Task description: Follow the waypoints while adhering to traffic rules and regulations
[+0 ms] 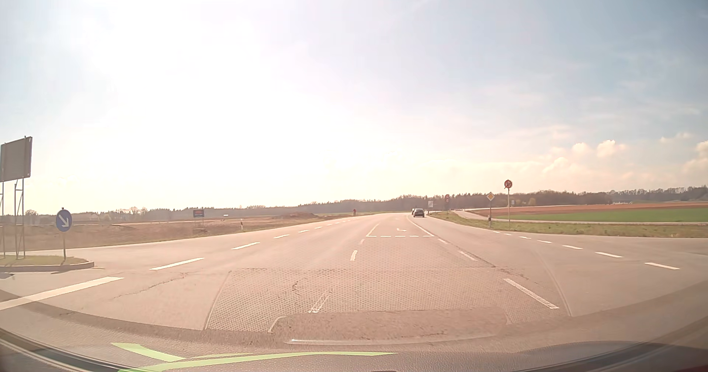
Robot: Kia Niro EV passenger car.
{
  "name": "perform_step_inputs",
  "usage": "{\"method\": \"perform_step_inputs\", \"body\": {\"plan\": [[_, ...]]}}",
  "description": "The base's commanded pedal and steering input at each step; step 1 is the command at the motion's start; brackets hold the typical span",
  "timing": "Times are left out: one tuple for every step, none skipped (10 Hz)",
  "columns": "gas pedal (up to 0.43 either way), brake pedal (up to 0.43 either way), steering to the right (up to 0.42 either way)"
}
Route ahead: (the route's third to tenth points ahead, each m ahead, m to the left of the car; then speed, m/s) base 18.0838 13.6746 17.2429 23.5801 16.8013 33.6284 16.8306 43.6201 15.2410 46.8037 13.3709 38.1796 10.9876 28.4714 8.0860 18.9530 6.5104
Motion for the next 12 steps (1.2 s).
{"method": "perform_step_inputs", "body": {"plan": [[0.000,0.067,-0.140],[0.000,0.006,-0.152],[0.000,0.000,-0.160],[0.000,0.000,-0.165],[0.000,0.000,-0.174],[0.000,0.000,-0.189],[0.000,0.000,-0.199],[0.000,0.000,-0.202],[0.000,0.000,-0.208],[0.000,0.000,-0.222],[0.000,0.000,-0.242],[0.000,0.000,-0.262]]}}
